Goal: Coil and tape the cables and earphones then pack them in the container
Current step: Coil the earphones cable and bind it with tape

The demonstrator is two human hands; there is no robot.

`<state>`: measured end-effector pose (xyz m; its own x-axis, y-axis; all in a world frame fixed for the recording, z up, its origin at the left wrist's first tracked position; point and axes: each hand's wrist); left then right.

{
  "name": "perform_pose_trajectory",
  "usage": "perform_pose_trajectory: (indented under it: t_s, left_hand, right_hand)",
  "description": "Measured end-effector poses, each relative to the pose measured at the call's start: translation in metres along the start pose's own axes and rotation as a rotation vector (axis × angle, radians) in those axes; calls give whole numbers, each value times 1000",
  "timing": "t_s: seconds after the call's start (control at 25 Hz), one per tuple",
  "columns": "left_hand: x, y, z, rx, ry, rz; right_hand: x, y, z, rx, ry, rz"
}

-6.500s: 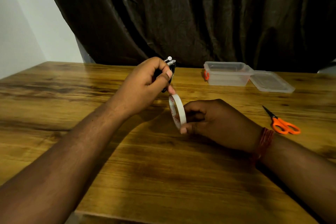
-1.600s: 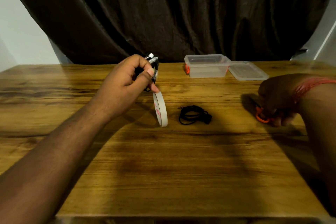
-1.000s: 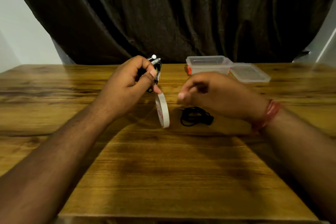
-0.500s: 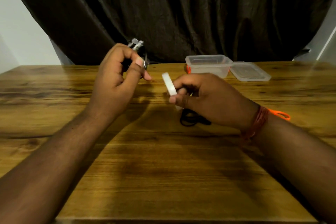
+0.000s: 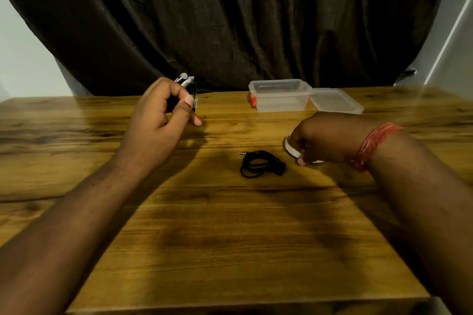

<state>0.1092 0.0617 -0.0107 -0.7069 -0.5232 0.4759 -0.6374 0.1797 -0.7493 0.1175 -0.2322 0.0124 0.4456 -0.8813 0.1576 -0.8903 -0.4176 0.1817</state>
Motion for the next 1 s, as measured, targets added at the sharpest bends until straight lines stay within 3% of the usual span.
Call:
perform_pose_trajectory:
  t_s: [0.2, 0.24, 0.32, 0.4, 0.44, 0.56, 1.0]
  left_hand:
    - [3, 2, 2, -101, 6, -26]
    - [5, 3, 3, -140, 1, -24]
    - [10, 5, 6, -230, 35, -56]
    - [15, 9, 11, -325, 113, -116]
    - [18, 11, 14, -362, 166, -144]
    - [22, 14, 21, -418, 318, -198]
    - [15, 13, 23, -474, 432, -262]
  right_hand:
    - [2, -2, 0, -43, -58, 18]
    - [2, -2, -2, 26, -45, 12]
    - [-7, -2, -6, 326, -73, -27]
    - [-26, 0, -10, 595, -396, -132]
    - [-39, 0, -11, 647, -600, -201]
    - [-68, -5, -5, 553, -931, -320]
    - [-68, -18, 10, 213, -1475, -416]
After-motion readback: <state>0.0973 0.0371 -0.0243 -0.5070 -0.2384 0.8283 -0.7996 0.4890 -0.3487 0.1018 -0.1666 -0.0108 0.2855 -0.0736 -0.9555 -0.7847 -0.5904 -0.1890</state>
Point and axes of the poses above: each hand's wrist, its own y-axis away from the middle knuckle, its own z-axis out of the palm, x = y × z, and after that the axes turned 4 degrees about -x, right-handed
